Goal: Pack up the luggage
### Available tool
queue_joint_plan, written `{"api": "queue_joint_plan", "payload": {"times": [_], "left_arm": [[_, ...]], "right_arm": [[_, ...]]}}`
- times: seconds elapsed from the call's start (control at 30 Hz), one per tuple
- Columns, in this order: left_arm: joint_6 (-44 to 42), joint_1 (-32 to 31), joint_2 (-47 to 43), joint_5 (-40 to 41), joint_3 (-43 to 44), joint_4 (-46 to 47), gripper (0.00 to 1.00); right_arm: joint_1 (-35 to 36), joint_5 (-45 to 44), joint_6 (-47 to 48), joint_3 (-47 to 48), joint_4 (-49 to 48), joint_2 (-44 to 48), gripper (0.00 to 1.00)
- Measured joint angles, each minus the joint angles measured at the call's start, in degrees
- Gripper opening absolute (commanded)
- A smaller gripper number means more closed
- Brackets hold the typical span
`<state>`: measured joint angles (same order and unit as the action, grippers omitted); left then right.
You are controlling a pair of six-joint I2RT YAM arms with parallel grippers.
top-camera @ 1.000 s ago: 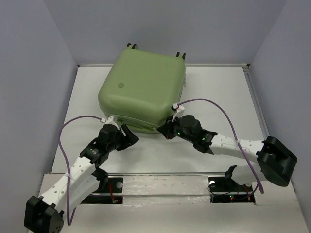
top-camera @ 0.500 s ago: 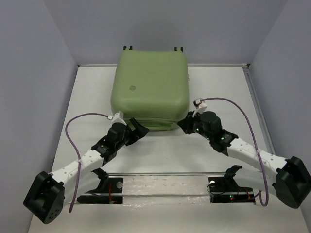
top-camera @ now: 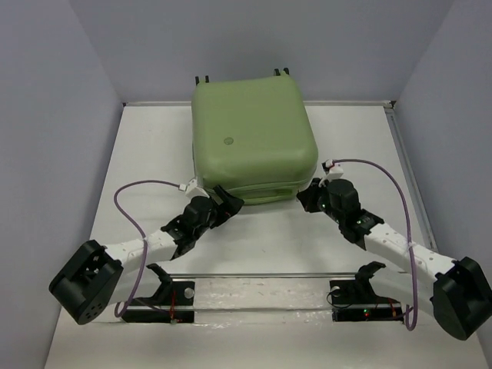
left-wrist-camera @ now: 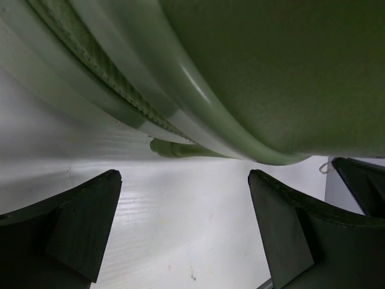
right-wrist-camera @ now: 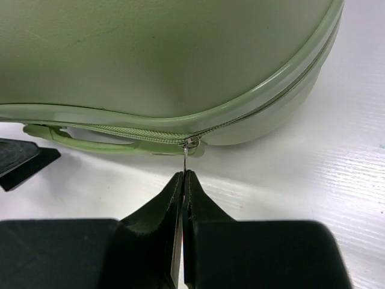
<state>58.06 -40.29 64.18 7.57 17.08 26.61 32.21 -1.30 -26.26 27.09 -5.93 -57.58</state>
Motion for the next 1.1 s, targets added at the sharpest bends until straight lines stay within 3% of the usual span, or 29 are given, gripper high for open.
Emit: {"api": "queue_joint_plan", "payload": {"times": [0.27,0.3,0.47,0.5,0.6,0.67,0.7,0.77,1.03,1.1], "left_arm": [[5.5,-4.2,7.3,7.2,-0.1,11.5,0.86],[6.3,-4.8,8.3,8.2,-0.1,13.2,0.76],[9.8,-7.5,11.9,12.1,-0.1,19.4,0.57],[10.2,-8.0,12.3,12.3,-0.1,20.0,0.57],[11.6,-10.5,13.7,13.1,-0.2,21.8,0.41],[12.3,-12.1,15.2,13.0,-0.1,23.1,0.27],[12.4,-12.6,16.4,13.1,0.0,23.7,0.13],[12.8,-13.2,18.4,13.1,0.2,24.4,0.06],[12.7,-13.2,21.2,14.4,1.2,25.5,0.06],[12.2,-13.4,21.1,13.4,1.3,25.5,0.29]], "right_arm": [[5.9,-4.1,-1.9,-1.8,-5.2,-0.8,0.07],[7.2,-5.4,-2.2,-1.9,-6.1,-1.3,0.07],[12.4,-10.4,-5.2,-3.6,-10.6,-3.0,0.07],[12.7,-10.9,-5.7,-4.1,-11.3,-2.9,0.07],[13.6,-12.2,-7.3,-5.0,-12.1,-2.1,0.07],[13.8,-12.2,-7.6,-5.0,-12.2,-2.3,0.07],[13.9,-12.2,-7.6,-4.8,-12.5,-2.8,0.07],[14.2,-12.1,-7.6,-4.3,-13.1,-4.3,0.07],[18.9,-12.9,-6.7,-1.8,-15.0,-8.9,0.07],[20.1,-12.9,-6.6,-1.5,-15.1,-9.3,0.07]]}}
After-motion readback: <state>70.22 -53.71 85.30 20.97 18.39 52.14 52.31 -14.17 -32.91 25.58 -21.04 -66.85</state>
